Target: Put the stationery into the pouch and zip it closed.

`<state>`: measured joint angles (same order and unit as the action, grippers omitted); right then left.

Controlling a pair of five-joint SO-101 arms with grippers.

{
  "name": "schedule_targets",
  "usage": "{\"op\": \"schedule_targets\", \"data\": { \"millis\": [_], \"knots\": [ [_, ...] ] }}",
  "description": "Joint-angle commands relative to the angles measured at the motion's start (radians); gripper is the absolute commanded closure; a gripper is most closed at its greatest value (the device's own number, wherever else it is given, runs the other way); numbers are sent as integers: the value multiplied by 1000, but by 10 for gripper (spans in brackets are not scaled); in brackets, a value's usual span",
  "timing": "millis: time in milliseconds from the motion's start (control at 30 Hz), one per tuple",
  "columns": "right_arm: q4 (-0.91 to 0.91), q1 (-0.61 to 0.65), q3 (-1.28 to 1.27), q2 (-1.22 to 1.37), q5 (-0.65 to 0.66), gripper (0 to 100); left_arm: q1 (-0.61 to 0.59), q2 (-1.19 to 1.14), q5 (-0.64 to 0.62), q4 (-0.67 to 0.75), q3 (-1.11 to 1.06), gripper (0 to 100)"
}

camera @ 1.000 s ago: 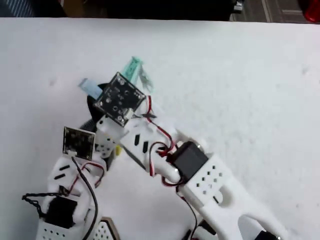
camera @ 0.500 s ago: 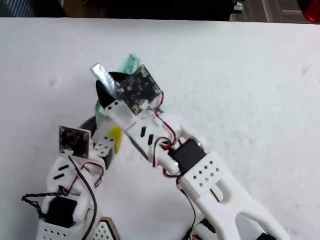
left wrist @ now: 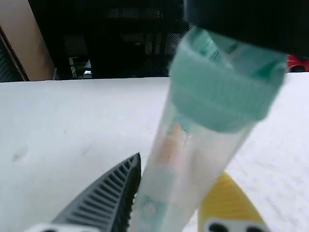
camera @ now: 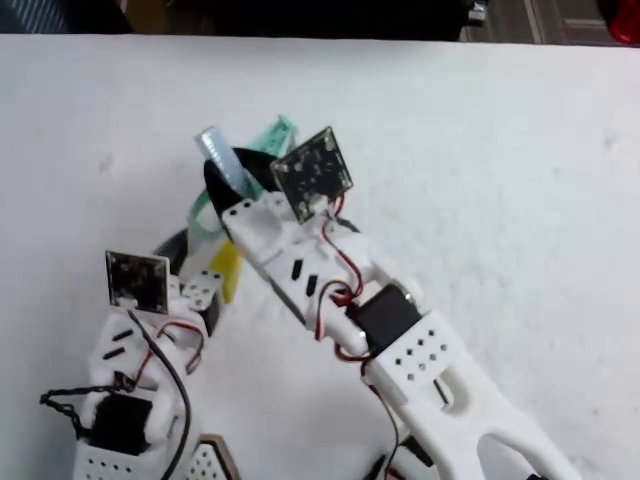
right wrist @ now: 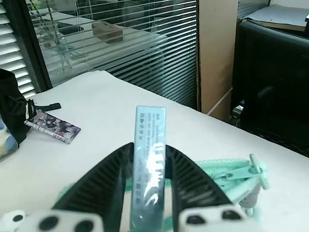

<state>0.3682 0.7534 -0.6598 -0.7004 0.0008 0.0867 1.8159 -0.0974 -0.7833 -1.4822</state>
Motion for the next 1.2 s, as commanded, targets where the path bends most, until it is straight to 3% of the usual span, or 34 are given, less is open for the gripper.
{"op": "schedule_targets", "data": {
  "millis": [0,233,533,700,900,1067,1167],
  "knots": [
    [10,1,-2,-25,-5,976,-35,13,-14,29,12,819],
    [102,1,57,-18,-3,756,-35,13,-14,28,12,819],
    [231,-12,249,18,-2,783,-35,13,-11,28,12,819],
    [320,-94,287,15,-2,783,-35,13,-9,25,12,831],
    [364,-209,259,5,-5,783,-31,13,72,32,20,976],
    [363,-243,181,5,-8,783,-51,13,66,6,77,977],
    [363,-237,129,5,-3,783,-136,13,64,-74,204,977]
  ]
}}
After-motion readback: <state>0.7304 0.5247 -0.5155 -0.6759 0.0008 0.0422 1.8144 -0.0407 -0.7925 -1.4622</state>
